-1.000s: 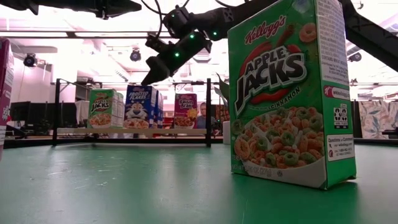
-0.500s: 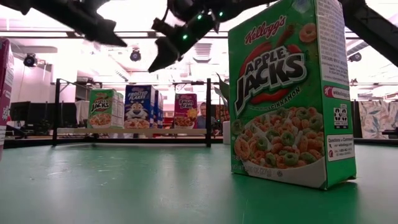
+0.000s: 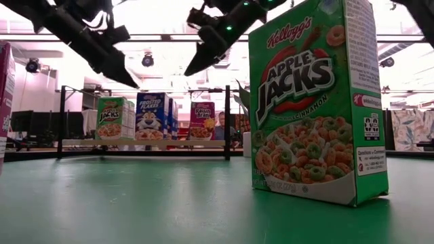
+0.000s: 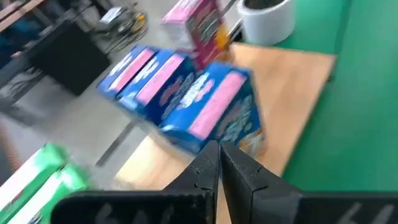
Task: Stack cereal on shelf
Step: Put the blue cereal box on the shelf aligned with the other blue cereal boxes
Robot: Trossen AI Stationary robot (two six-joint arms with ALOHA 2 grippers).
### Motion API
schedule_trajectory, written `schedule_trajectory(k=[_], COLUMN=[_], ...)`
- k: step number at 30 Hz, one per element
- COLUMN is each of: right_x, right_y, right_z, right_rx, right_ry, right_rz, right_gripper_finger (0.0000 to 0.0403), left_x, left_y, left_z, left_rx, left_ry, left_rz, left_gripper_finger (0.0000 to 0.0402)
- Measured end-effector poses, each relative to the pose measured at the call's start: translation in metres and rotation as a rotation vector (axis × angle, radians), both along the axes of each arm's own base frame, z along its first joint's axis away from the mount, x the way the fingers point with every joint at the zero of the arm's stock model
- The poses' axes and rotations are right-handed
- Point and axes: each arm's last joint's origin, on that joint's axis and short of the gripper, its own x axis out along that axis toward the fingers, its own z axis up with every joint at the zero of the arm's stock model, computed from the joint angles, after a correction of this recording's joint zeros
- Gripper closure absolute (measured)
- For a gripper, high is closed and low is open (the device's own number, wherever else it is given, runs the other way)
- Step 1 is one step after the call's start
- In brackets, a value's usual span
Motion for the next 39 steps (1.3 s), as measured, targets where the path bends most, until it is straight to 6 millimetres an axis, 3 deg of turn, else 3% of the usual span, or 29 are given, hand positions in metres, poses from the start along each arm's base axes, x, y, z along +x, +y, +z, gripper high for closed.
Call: schedule_trajectory(k=[8,15,26,39], right_x=[-0.039,-0.061,-0.062,-0.062], right_y=[0.016,0.022,0.025,0.025], right_z=[-0.007,-0.016,-0.034,-0.035], right_rx=[0.004,-0.001,0.007,0.009], right_ry=[-0.089,-0.141,-0.117,-0.117], right_rz=[0.0,0.01,0.016,0.013], right_gripper_finger=[0.0394,0.0394,0.0394,0.0394], left_x=[0.003,0.006,0.017,0.021], left_y=[0.005,0.011,0.019,0.021], left_z=[-0.009,-0.014,-0.025,-0.03], left_rx=[-0.011,-0.017,-0.011,-0.028], left_ry=[0.069,0.101,0.14,0.155], left_rz=[0.033,0.063,0.114,0.129], left_gripper_finger=[0.0402,0.0402,0.0402,0.0402])
